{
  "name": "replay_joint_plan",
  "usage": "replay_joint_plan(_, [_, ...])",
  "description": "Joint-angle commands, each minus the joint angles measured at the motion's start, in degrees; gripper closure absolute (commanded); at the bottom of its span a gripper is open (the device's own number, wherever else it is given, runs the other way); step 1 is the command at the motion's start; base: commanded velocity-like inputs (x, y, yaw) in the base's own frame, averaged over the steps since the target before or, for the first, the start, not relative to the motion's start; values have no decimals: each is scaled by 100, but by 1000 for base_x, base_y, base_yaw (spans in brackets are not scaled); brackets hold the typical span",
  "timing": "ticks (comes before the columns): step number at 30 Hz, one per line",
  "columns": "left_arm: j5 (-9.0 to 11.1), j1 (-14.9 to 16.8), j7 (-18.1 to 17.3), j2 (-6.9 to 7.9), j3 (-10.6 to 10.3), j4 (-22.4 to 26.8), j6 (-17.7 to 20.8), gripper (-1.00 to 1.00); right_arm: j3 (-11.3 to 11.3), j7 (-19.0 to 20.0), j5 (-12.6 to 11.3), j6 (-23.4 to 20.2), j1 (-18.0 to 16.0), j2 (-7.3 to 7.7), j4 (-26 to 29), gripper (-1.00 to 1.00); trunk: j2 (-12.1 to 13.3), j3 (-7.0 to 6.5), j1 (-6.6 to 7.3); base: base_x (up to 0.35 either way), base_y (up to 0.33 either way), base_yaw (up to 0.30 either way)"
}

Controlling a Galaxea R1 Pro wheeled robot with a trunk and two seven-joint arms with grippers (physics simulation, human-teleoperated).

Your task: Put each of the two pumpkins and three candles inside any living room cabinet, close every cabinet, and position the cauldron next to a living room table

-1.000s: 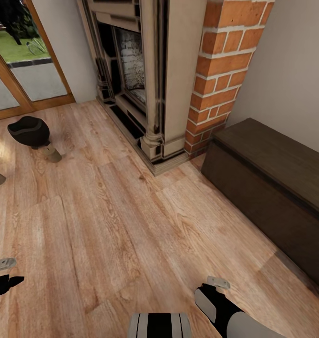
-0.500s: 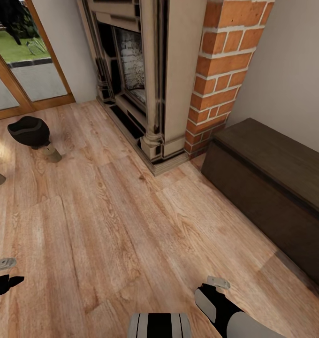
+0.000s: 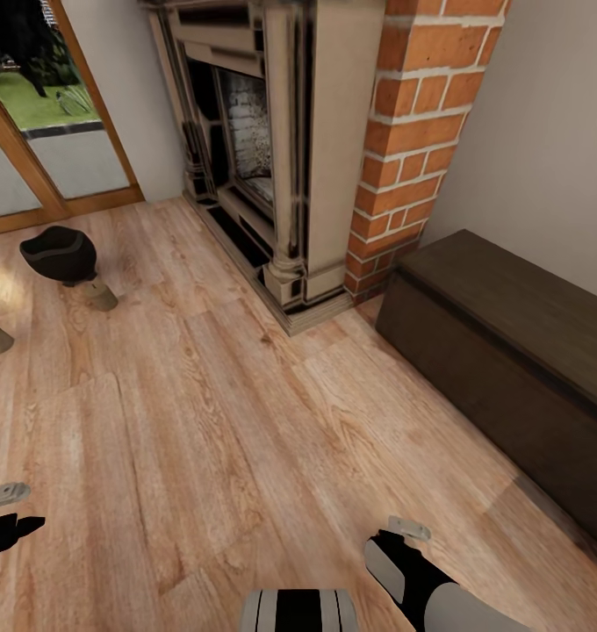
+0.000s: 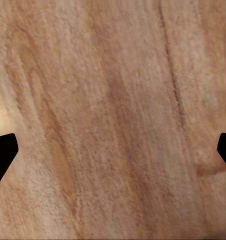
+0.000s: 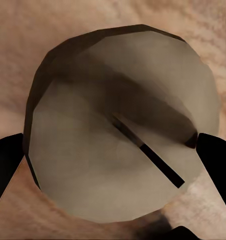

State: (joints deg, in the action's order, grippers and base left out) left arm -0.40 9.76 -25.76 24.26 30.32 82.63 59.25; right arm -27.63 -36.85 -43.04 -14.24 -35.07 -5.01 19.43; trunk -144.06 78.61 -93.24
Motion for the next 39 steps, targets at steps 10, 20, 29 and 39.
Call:
replay_joint_plan(10, [-12,0,9,0,0,-1,-22,-100,3,2,-13,212,9,1,43,100,14,-222,25,0,0,0])
replay_joint_plan(20, [110,-55,-179,-195,15,-104,-10,-100,-35,-44,32,249,5,-133,79,100,19,-310,36,0,0,0])
replay_joint_plan(29, [431,-53,-314,-485,-2,-115,-19,-100,-41,-4,32,255,7,-175,79,100,29,-465,54,0,0,0])
replay_joint_plan(39, [435,-53,-316,-807,0,-115,-19,-100,-41,0,32,255,9,-182,79,100,42,-687,80,0,0,0])
